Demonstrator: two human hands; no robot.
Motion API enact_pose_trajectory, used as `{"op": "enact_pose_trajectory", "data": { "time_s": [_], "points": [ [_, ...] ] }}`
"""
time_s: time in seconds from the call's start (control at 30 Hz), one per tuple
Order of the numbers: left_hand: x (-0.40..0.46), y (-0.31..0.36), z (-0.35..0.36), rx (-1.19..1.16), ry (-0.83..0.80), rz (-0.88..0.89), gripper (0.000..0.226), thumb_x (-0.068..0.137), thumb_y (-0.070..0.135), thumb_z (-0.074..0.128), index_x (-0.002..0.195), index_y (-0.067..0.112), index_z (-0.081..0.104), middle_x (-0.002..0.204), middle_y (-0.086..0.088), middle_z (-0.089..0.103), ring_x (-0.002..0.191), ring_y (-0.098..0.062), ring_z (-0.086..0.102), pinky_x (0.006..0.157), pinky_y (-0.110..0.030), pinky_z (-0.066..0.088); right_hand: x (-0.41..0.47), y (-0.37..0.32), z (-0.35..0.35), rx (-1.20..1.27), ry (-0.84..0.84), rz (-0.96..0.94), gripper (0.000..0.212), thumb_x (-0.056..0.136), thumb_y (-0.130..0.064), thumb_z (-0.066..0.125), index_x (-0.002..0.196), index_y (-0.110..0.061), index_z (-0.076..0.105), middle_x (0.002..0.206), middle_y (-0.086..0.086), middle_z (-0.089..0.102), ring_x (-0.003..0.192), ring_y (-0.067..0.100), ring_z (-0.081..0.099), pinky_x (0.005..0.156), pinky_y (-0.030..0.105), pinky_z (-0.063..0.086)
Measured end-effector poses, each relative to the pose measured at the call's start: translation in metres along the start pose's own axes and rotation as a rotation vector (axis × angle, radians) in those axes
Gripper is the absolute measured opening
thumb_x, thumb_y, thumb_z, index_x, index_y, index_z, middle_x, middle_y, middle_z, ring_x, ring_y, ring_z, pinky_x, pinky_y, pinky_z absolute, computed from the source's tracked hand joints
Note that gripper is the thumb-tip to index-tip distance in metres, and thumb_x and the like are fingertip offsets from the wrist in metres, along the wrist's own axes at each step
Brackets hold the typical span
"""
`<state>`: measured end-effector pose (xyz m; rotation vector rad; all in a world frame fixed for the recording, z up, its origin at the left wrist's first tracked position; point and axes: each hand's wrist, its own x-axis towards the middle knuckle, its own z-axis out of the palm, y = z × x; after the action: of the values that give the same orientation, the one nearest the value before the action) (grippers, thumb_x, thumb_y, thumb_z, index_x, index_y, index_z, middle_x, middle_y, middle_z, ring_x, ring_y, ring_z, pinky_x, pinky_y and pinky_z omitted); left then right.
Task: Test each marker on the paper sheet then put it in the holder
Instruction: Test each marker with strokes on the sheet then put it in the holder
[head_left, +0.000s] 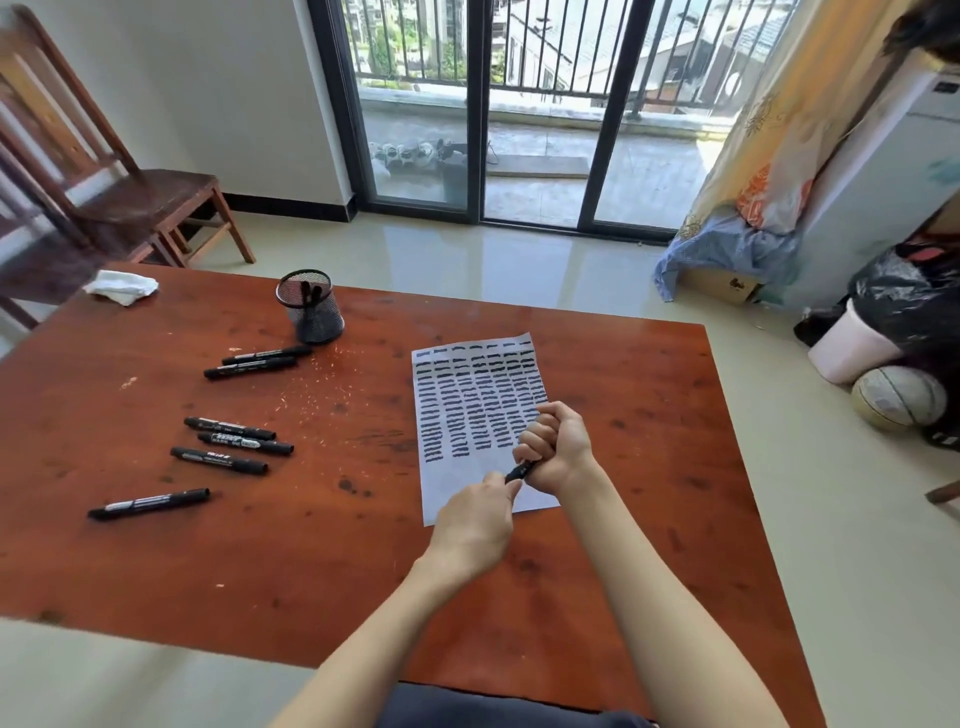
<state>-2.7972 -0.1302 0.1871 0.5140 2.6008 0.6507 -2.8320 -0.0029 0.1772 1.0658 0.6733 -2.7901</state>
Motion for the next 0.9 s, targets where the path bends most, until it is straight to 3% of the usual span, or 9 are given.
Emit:
{"op": "enact_pose_trajectory", "data": {
  "time_s": [0.1,0.2,0.27,0.33,0.43,0.53,0.67,0.8,0.9],
  "points": [
    [0.004,-0.005,-0.001,-0.107,-0.057,-0.031,0.034,0.100,0.029,0.025,0.088,0.009,0.049,0.089,-0.014,0.062,0.085,-0.034,0.055,0.064,-0.035,0.033,0.013,0.005,-0.004,-0.025,-0.016,0.022,0.055,0.086,-0.010,0.037,0.034,-0.020,0.021,0.031,-0.006,0.016,0.024,0.011,0.014,0.032,0.017,0.011],
    [-0.016,-0.032,0.006,-0.506,-0.218,-0.097,0.036,0.100,0.025,0.027,0.069,0.016,0.041,0.057,0.002,0.042,0.050,-0.014,0.039,0.047,-0.026,0.026,0.025,-0.036,-0.017,0.112,0.027,-0.174,0.042,0.070,-0.009,0.043,0.034,-0.020,0.025,0.032,-0.007,0.019,0.025,0.009,0.016,0.033,0.015,0.013],
    [-0.028,-0.053,0.009,-0.688,-0.178,-0.186,0.035,0.100,0.027,0.028,0.071,0.016,0.043,0.054,0.007,0.035,0.044,-0.007,0.029,0.041,-0.020,0.022,0.032,-0.067,-0.025,0.150,0.016,-0.260,0.036,0.065,-0.013,0.048,0.036,-0.020,0.028,0.033,-0.008,0.021,0.026,0.009,0.018,0.034,0.014,0.018],
    [-0.021,-0.064,0.010,-0.750,-0.043,-0.219,0.032,0.100,0.026,0.029,0.075,0.015,0.046,0.058,0.007,0.036,0.049,-0.007,0.030,0.042,-0.019,0.024,0.036,-0.070,-0.030,0.109,-0.033,-0.268,0.041,0.075,-0.014,0.048,0.037,-0.020,0.031,0.035,-0.008,0.024,0.029,0.008,0.022,0.036,0.017,0.024],
    [0.006,-0.060,0.004,-0.671,-0.018,-0.174,0.026,0.099,0.028,0.033,0.086,0.011,0.048,0.067,0.005,0.041,0.059,-0.012,0.038,0.053,-0.024,0.030,0.046,-0.031,-0.030,0.113,-0.109,-0.209,0.049,0.091,-0.021,0.040,0.042,-0.017,0.042,0.041,-0.006,0.038,0.035,0.009,0.038,0.043,0.019,0.035],
    [0.023,-0.063,0.009,-0.460,-0.013,-0.086,0.019,0.093,0.028,0.048,0.087,0.010,0.050,0.073,0.001,0.050,0.065,-0.013,0.044,0.059,-0.025,0.034,0.057,0.002,-0.038,0.102,-0.048,-0.181,0.043,0.095,-0.024,0.039,0.058,-0.009,0.056,0.055,0.001,0.060,0.050,0.013,0.060,0.053,0.022,0.051],
    [0.033,-0.069,0.027,-0.385,0.129,-0.036,0.009,0.087,0.021,0.058,0.085,0.013,0.060,0.075,-0.001,0.064,0.070,-0.016,0.057,0.065,-0.028,0.042,0.066,0.021,-0.061,-0.253,0.166,-0.326,0.048,0.099,-0.040,0.031,0.085,-0.012,0.068,0.063,-0.002,0.056,0.057,0.010,0.051,0.061,0.022,0.042],
    [0.042,-0.076,0.048,-0.379,0.143,0.007,0.026,0.091,0.023,0.055,0.116,0.019,0.060,0.069,0.001,0.067,0.063,-0.006,0.059,0.071,-0.025,0.049,0.064,0.021,-0.075,-0.414,0.200,-0.433,0.056,0.092,-0.057,0.032,0.095,-0.015,0.069,0.049,-0.006,0.054,0.049,0.007,0.049,0.058,0.019,0.043],
    [0.053,-0.085,0.065,-0.275,0.177,0.065,0.040,0.092,0.034,0.051,0.128,0.016,0.053,0.098,-0.003,0.065,0.094,-0.013,0.058,0.086,-0.024,0.046,0.071,0.017,-0.080,-0.510,0.051,-0.493,0.059,0.072,-0.068,0.050,0.101,-0.020,0.068,0.065,-0.002,0.070,0.059,0.010,0.063,0.066,0.019,0.050]
  ]
}}
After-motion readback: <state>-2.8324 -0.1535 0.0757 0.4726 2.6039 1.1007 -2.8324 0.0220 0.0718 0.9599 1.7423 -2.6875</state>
